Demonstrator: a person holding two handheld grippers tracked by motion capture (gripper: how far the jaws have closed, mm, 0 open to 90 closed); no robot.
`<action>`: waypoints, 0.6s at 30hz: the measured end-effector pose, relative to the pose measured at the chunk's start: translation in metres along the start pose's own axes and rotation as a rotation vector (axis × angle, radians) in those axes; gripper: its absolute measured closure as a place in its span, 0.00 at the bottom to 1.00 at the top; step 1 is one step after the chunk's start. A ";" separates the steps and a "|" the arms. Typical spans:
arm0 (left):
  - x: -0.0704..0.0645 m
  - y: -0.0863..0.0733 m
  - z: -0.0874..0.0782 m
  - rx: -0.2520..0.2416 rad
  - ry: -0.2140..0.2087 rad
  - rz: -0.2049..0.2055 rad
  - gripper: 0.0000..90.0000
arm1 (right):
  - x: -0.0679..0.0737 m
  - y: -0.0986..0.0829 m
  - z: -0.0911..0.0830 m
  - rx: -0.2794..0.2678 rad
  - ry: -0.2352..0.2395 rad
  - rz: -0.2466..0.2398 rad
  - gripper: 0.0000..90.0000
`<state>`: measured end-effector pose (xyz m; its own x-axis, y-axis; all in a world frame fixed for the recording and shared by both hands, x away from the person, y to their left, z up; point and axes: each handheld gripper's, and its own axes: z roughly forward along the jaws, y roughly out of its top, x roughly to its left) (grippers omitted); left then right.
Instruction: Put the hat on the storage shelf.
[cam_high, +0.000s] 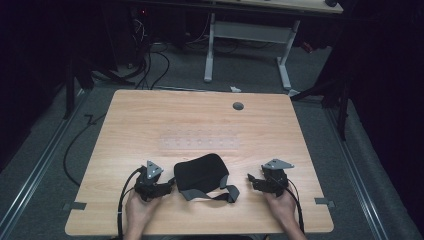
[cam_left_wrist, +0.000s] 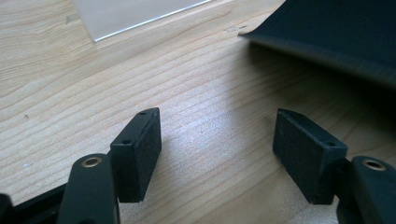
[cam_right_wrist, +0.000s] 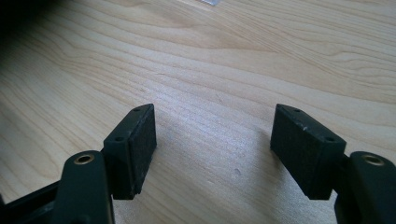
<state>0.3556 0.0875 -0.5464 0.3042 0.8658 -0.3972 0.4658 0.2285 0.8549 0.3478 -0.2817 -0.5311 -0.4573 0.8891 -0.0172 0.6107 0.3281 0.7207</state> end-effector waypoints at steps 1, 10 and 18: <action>0.000 0.000 0.000 0.000 0.000 0.000 0.36 | 0.000 0.000 0.000 0.000 0.000 0.001 0.35; 0.000 0.000 0.000 -0.001 0.004 -0.001 0.35 | 0.000 0.000 0.000 0.000 -0.001 0.002 0.35; 0.000 -0.001 0.000 0.004 0.001 0.004 0.32 | 0.000 0.000 0.000 0.000 -0.006 0.005 0.35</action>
<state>0.3554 0.0869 -0.5467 0.3051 0.8671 -0.3938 0.4683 0.2235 0.8549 0.3480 -0.2811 -0.5311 -0.4505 0.8926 -0.0179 0.6131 0.3238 0.7206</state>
